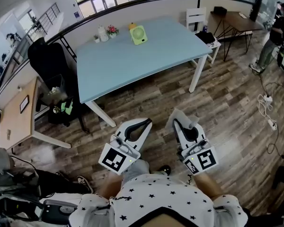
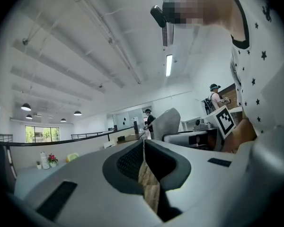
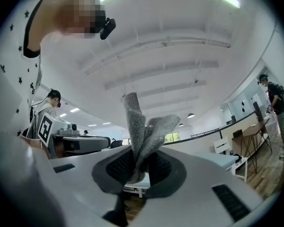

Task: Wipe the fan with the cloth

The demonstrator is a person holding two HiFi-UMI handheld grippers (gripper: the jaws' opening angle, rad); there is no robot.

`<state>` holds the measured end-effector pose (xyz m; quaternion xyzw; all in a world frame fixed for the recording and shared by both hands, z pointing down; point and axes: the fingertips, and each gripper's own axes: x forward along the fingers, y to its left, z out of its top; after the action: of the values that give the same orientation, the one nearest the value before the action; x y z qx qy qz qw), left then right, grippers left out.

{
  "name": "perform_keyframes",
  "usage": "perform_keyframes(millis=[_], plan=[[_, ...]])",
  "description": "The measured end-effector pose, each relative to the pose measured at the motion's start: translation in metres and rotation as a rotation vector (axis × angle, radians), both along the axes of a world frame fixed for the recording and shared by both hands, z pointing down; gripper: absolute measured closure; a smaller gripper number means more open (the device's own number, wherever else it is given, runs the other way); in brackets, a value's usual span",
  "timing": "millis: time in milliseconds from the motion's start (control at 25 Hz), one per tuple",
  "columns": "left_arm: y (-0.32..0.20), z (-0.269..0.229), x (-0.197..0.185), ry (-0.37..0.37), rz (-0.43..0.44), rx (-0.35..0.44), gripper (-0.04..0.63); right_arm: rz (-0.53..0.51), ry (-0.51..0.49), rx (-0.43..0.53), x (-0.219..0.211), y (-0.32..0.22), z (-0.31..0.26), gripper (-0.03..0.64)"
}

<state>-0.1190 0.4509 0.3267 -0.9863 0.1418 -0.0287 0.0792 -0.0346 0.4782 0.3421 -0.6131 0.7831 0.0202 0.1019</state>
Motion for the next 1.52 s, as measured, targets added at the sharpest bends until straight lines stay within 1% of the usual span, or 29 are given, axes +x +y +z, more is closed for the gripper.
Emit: perform_keyframes(millis=[120,280,400,560,720,840,1040,1400,1520], plan=[[0.003,0.0,-0.001,-0.015,0.001,-0.009,0.561,0.005,-0.035,0.008,0.003,0.002,0.0,0.568],[0.004,0.0,0.001,-0.03,0.015,-0.009,0.561,0.025,-0.056,0.01,0.004,0.008,0.0,0.568],[0.003,0.001,0.008,-0.033,0.049,-0.009,0.561,0.048,-0.069,0.003,0.01,0.01,0.003,0.568],[0.003,0.004,0.026,-0.035,0.094,0.003,0.561,0.077,-0.066,-0.009,0.023,0.009,0.004,0.568],[-0.008,0.011,0.041,-0.02,0.105,-0.029,0.561,0.077,-0.036,-0.026,0.033,0.001,0.003,0.568],[-0.027,0.012,0.055,-0.009,0.112,-0.026,0.561,0.078,-0.006,-0.025,0.043,-0.015,-0.002,0.568],[-0.065,0.015,0.075,0.014,0.11,-0.041,0.561,0.082,0.016,-0.047,0.062,-0.049,-0.002,0.568],[-0.146,0.03,0.1,0.011,0.095,-0.07,0.561,0.076,0.022,-0.09,0.092,-0.128,0.008,0.568],[-0.171,0.036,0.107,-0.013,0.085,-0.074,0.561,0.064,0.014,-0.105,0.099,-0.155,0.011,0.568]])
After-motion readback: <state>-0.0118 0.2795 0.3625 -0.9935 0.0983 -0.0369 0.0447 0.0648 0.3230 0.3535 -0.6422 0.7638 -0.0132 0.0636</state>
